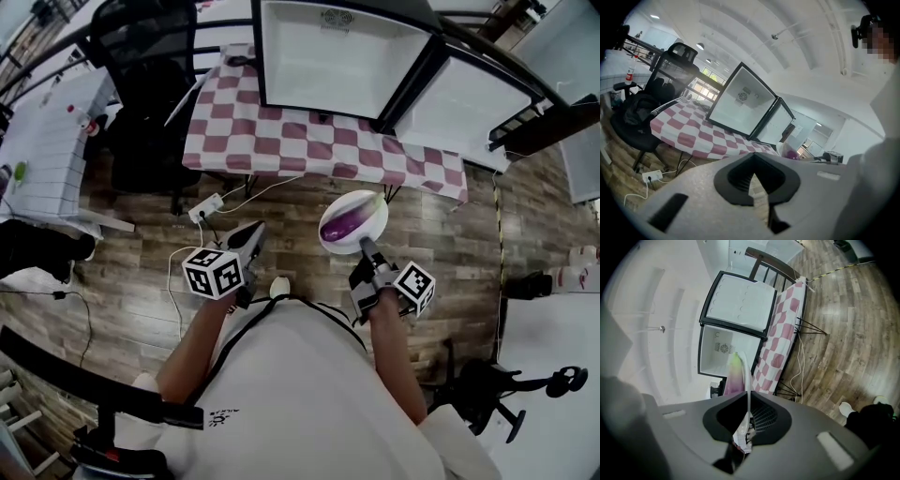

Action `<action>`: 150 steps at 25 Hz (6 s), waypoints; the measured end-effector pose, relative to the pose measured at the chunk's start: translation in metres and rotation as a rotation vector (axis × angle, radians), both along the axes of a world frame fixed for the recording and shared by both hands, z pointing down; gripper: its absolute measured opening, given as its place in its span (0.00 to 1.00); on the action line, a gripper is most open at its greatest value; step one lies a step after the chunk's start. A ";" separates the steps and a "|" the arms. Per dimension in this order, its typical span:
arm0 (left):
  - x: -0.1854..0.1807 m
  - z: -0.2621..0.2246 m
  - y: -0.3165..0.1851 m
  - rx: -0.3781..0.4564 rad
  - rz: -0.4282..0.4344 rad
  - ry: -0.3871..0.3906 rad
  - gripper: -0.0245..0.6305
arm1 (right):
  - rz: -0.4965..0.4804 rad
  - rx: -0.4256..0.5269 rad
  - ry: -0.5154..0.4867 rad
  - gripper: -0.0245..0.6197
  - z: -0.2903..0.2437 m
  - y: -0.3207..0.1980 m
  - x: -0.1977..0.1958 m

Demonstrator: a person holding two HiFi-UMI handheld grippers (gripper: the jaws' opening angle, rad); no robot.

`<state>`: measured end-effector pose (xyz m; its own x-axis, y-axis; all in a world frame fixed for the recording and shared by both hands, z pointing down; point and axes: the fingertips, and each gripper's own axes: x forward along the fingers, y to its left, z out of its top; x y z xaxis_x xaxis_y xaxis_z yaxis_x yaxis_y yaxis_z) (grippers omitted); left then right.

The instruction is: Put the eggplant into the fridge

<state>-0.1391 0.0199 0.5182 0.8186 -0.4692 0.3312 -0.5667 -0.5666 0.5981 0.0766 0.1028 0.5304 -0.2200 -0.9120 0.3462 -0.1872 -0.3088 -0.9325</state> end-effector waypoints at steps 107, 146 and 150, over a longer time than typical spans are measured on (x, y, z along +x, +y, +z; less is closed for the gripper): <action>0.074 0.029 -0.365 0.008 -0.190 -0.159 0.04 | -0.243 -0.020 -0.015 0.08 0.096 -0.469 0.068; 0.055 0.032 -0.394 -0.002 -0.150 -0.182 0.04 | -0.215 -0.053 0.025 0.08 0.126 -0.518 0.060; 0.054 0.033 -0.393 -0.005 -0.148 -0.184 0.04 | -0.208 -0.060 0.029 0.08 0.127 -0.520 0.060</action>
<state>-0.0854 -0.3727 0.5513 0.6664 -0.5780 0.4709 -0.7434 -0.4664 0.4795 0.1365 -0.4171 0.6571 -0.3905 -0.8254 0.4078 -0.2797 -0.3157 -0.9067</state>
